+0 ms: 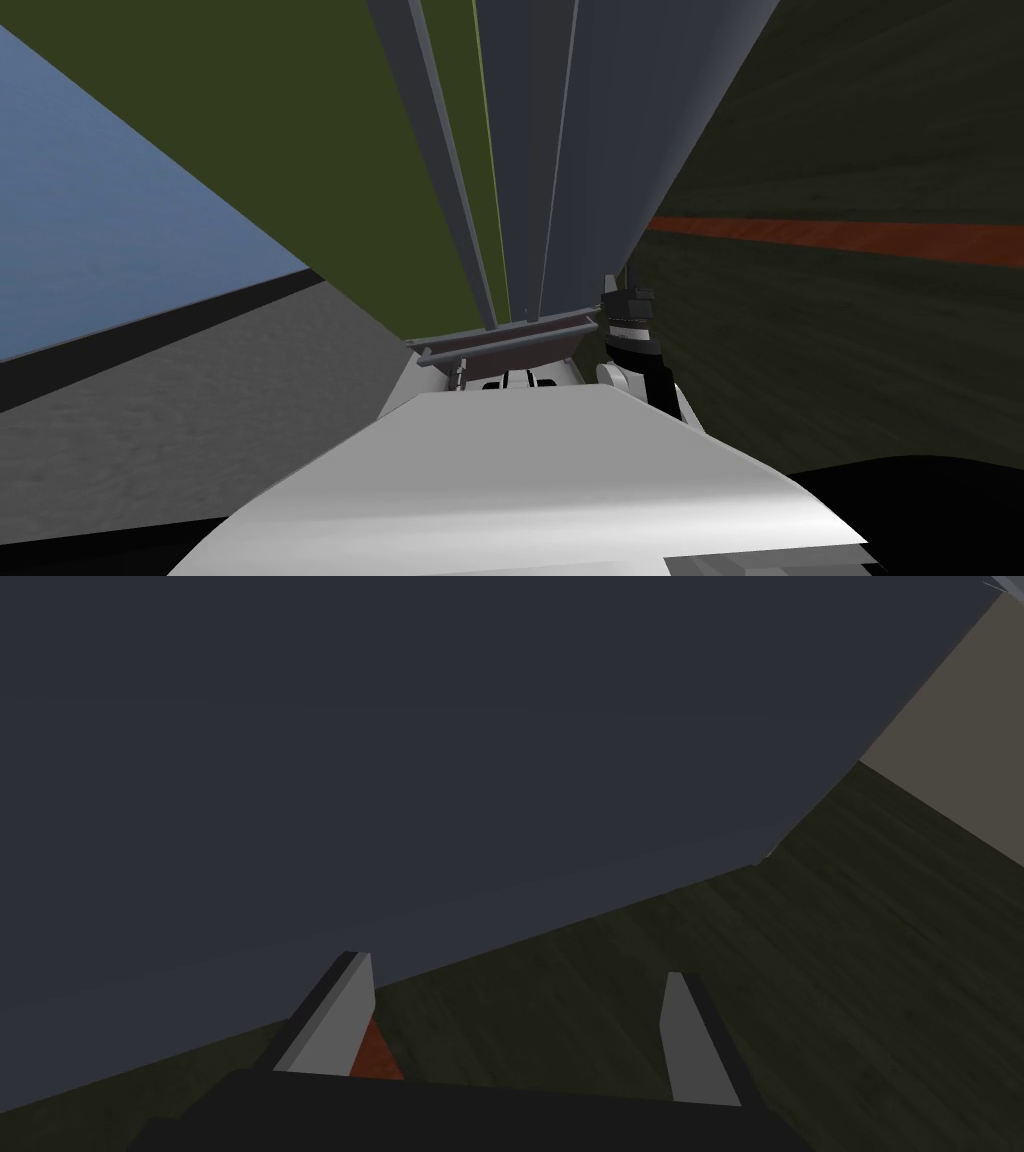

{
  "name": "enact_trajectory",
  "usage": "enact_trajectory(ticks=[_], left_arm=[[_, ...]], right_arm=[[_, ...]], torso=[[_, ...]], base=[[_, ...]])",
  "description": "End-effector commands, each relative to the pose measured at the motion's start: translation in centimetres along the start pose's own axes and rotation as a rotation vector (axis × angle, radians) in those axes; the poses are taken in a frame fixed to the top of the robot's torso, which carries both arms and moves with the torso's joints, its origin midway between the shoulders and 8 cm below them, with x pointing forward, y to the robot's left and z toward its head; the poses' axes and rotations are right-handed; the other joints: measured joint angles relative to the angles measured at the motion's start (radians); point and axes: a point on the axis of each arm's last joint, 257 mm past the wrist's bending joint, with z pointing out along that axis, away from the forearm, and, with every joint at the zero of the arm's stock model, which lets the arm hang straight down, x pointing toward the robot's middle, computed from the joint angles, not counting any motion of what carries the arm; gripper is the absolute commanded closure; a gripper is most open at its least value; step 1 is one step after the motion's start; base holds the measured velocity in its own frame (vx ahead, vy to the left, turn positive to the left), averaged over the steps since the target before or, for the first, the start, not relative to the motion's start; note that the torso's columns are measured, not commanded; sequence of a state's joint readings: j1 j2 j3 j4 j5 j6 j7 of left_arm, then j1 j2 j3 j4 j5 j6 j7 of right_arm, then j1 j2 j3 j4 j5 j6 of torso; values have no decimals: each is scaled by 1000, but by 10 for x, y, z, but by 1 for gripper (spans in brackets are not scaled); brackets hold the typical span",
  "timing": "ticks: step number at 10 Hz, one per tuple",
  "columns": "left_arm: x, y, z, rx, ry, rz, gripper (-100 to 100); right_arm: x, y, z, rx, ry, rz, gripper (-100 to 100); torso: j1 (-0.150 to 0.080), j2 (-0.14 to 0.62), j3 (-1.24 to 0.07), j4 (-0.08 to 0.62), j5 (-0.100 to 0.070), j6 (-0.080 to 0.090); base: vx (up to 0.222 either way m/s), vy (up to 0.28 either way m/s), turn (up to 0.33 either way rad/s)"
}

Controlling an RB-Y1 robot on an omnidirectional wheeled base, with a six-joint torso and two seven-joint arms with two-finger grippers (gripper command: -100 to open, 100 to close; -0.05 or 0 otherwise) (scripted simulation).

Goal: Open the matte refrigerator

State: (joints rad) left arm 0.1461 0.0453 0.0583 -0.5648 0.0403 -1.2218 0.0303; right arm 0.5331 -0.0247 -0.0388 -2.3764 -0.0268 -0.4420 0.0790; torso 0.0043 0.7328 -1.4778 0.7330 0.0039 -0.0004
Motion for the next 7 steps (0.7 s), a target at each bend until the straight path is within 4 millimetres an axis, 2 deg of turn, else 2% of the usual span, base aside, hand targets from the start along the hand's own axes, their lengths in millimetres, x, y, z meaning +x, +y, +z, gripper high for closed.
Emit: enact_trajectory(ticks=[1,5,6,7], left_arm=[[-2,0,8,-5,5,0,100],[-5,2,26,-26,16,1,100],[-5,1,24,-20,14,1,100],[-19,-2,30,-15,20,30,-100]], right_arm=[[0,0,0,0,0,0,0],[0,0,0,0,0,0,0],[0,0,0,0,0,0,0],[0,0,0,0,0,0,0]], torso=[[-1,1,0,2,-1,0],[-3,7,3,5,-3,0],[-5,6,2,5,-4,0],[-4,0,-1,4,-4,0]], base=[[-107,-14,28],[-205,-48,39],[-109,-24,7],[-20,-7,-2]])
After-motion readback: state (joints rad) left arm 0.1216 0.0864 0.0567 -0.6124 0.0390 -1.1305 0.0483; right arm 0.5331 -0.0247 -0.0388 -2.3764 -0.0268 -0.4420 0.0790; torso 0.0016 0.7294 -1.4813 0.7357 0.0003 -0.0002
